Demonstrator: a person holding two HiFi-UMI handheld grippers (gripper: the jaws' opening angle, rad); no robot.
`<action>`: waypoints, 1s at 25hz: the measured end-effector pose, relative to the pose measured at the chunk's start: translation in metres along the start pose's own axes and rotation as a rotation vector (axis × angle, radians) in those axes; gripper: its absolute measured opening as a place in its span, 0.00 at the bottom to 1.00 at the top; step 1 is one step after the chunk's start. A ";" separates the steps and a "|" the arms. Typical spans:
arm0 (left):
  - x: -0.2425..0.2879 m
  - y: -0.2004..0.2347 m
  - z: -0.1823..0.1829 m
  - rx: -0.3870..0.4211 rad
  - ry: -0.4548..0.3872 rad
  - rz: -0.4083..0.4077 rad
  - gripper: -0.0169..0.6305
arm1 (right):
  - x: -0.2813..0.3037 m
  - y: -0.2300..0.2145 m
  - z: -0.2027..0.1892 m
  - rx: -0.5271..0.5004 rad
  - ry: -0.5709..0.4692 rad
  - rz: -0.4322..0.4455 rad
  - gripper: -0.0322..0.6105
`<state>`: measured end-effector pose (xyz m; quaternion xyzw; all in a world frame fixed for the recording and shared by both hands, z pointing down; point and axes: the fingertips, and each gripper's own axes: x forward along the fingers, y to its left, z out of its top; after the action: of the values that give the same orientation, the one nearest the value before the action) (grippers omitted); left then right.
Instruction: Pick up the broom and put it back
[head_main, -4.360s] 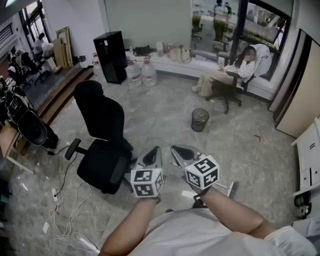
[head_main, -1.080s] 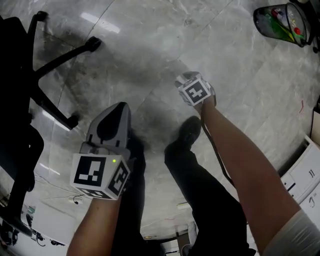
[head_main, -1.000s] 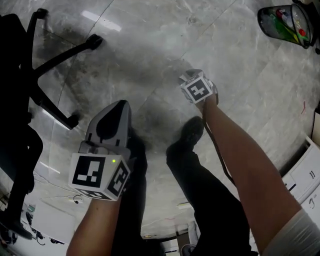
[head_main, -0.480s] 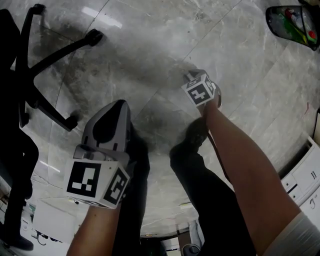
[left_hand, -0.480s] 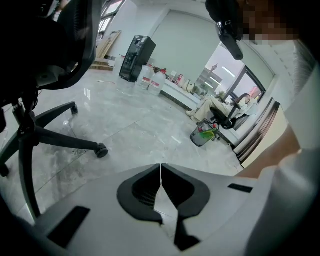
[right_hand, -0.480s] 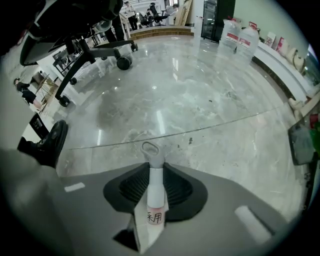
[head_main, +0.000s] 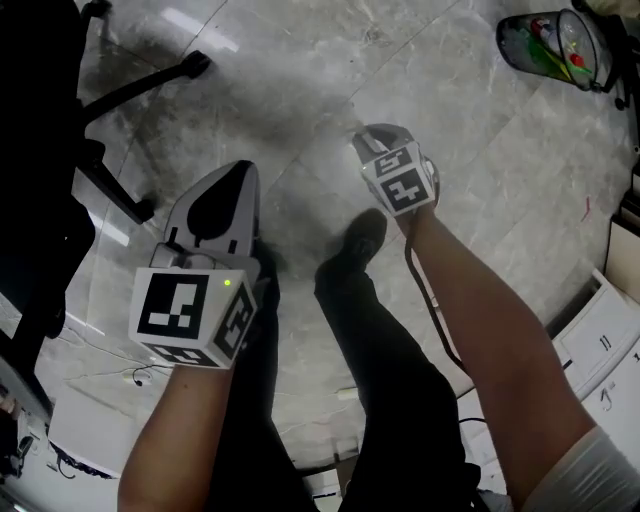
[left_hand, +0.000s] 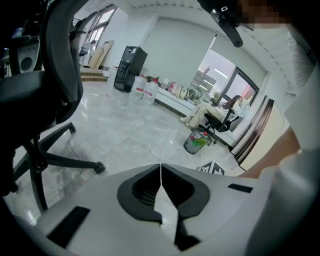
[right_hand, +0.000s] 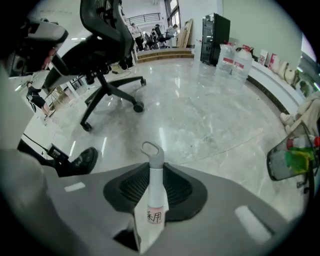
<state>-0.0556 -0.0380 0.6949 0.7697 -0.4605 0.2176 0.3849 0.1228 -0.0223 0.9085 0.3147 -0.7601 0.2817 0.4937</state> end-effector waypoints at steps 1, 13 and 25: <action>-0.010 -0.009 0.013 0.002 -0.013 -0.003 0.04 | -0.023 0.000 0.013 -0.002 -0.024 -0.002 0.18; -0.174 -0.120 0.167 0.046 -0.121 -0.018 0.04 | -0.348 0.072 0.160 -0.129 -0.354 0.056 0.18; -0.379 -0.172 0.267 0.034 -0.275 0.187 0.04 | -0.606 0.149 0.218 -0.328 -0.562 0.190 0.18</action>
<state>-0.0923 0.0036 0.2038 0.7524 -0.5749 0.1528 0.2830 0.0760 0.0338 0.2516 0.2244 -0.9276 0.1026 0.2805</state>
